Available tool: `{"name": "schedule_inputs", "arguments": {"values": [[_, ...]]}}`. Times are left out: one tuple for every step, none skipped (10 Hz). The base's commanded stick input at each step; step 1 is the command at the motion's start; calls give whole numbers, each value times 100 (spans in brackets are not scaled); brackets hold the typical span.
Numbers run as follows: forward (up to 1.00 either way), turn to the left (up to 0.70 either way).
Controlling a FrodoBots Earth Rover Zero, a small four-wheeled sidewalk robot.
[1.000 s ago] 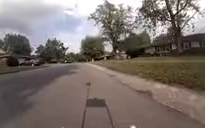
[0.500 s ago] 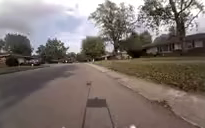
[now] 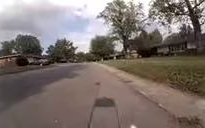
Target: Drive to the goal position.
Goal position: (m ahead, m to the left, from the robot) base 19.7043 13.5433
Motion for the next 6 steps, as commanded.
{"name": "schedule_inputs", "arguments": {"values": [[100,0],[100,0],[100,0],[100,0],[100,0],[100,0]]}}
